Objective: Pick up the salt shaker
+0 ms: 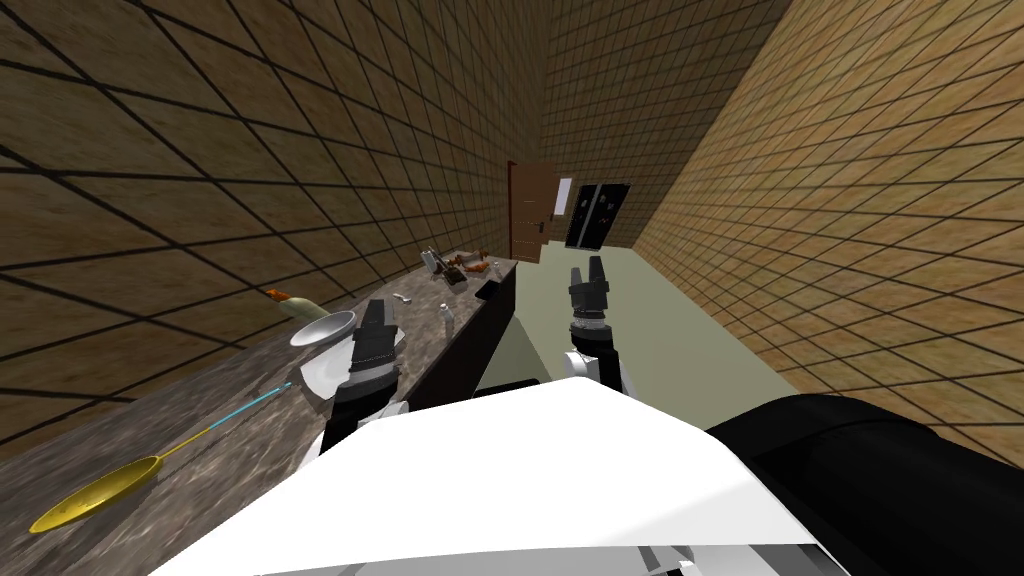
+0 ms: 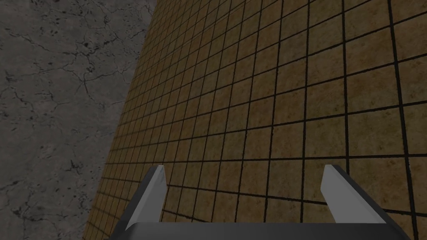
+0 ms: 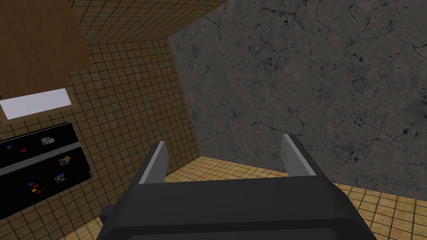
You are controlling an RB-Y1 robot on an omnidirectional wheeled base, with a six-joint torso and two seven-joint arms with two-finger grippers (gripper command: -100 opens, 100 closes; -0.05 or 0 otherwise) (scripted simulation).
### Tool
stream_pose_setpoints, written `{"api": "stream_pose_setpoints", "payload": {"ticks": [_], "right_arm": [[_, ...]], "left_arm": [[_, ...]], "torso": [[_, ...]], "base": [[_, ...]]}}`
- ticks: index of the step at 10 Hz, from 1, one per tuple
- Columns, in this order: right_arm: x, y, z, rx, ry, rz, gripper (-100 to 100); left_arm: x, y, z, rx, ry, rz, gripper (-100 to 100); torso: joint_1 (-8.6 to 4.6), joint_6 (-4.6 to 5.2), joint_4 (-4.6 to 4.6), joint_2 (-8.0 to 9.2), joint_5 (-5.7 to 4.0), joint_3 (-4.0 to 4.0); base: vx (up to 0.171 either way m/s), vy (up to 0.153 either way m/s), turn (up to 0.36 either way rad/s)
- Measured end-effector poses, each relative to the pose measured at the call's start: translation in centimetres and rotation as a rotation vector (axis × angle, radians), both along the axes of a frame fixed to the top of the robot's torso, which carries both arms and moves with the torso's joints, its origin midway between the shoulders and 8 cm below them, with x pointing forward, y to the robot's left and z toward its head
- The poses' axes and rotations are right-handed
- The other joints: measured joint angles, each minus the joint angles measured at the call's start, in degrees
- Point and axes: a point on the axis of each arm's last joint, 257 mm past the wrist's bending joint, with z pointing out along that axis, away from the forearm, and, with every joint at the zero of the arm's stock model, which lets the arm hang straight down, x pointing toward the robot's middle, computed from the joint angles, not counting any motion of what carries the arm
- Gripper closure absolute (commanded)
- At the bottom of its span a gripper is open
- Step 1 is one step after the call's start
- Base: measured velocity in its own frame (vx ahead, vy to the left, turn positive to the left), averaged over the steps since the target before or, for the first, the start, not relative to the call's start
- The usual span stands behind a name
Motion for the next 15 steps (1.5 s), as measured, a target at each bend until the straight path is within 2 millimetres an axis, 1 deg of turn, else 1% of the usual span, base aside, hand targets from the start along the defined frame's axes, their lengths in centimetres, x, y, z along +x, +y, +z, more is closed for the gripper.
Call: {"api": "stream_pose_setpoints", "payload": {"ticks": [3,5,6,8,10,12,15], "right_arm": [[0.0,0.0,0.0,0.0,0.0,0.0,0],[0.0,0.0,0.0,0.0,0.0,0.0,0],[0.0,0.0,0.0,0.0,0.0,0.0,0],[0.0,0.0,0.0,0.0,0.0,0.0,0],[0.0,0.0,0.0,0.0,0.0,0.0,0],[0.0,0.0,0.0,0.0,0.0,0.0,0],[0.0,0.0,0.0,0.0,0.0,0.0,0]], "left_arm": [[1.0,1.6,-4.5,0.109,0.115,0.08,-100],[1.0,3.0,-7.2,0.184,0.192,0.129,-100],[1.3,3.1,-8.8,0.217,0.229,0.149,-100],[0.9,4.2,-11.8,0.294,0.305,0.192,-100],[1.1,5.5,-14.2,0.37,0.373,0.229,-100],[0.3,6.5,-17.2,0.443,0.442,0.26,-100],[-0.1,8.6,-20.3,0.551,0.531,0.297,-100]], "torso": [[-0.01,0.01,-0.01,-0.07,0.0,-0.04],[0.05,0.0,-0.02,-0.08,0.0,-0.05],[0.04,0.02,-0.01,-0.06,0.01,-0.03],[0.05,0.01,-0.01,-0.04,0.01,-0.02],[0.04,0.01,0.0,-0.03,0.0,-0.02],[0.08,0.01,-0.01,-0.03,0.01,-0.02],[0.16,0.02,-0.02,-0.1,0.03,-0.06]], "base": [[0.05,-0.041,0.003],[0.047,-0.025,-0.019],[0.043,-0.029,-0.04],[0.042,-0.026,-0.034],[0.041,-0.026,-0.057],[0.045,-0.013,-0.073],[0.056,0.0,-0.087]]}}
